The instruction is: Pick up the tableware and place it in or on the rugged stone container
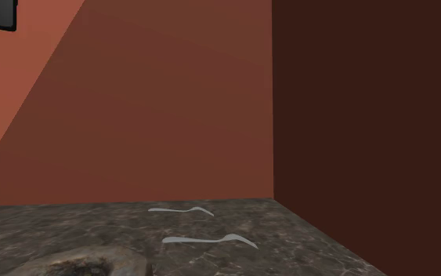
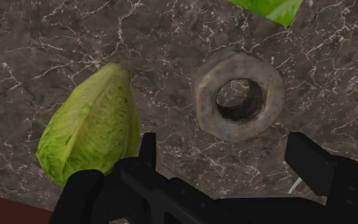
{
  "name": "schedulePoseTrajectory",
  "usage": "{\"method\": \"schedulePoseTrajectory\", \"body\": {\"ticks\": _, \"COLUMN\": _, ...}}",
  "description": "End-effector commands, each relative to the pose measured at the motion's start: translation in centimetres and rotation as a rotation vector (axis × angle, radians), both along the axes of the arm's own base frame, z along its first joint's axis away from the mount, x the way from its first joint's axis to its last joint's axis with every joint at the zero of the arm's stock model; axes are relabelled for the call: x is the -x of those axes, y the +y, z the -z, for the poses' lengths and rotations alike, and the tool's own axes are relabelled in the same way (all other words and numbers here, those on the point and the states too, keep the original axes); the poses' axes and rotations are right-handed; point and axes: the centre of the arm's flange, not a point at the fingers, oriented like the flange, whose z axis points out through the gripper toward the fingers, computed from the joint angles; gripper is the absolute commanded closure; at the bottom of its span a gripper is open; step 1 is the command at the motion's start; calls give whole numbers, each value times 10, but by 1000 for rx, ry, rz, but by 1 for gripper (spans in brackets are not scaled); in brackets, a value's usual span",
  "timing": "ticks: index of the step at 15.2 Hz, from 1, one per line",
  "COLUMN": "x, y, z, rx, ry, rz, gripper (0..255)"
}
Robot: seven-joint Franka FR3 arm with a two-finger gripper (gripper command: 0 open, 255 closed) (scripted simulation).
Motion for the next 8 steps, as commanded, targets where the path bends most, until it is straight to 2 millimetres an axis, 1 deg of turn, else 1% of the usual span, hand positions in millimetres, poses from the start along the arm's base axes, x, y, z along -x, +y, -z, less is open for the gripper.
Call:
{"method": "schedulePoseTrajectory", "body": {"ticks": 1, "x": 0, "y": 0, "z": 0, "rx": 0, "ry": 0, "rz": 0, "gripper": 0}}
{"method": "schedulePoseTrajectory", "body": {"ticks": 8, "x": -53, "y": 60, "z": 50, "rx": -12, "ry": 37, "rz": 62, "gripper": 0}}
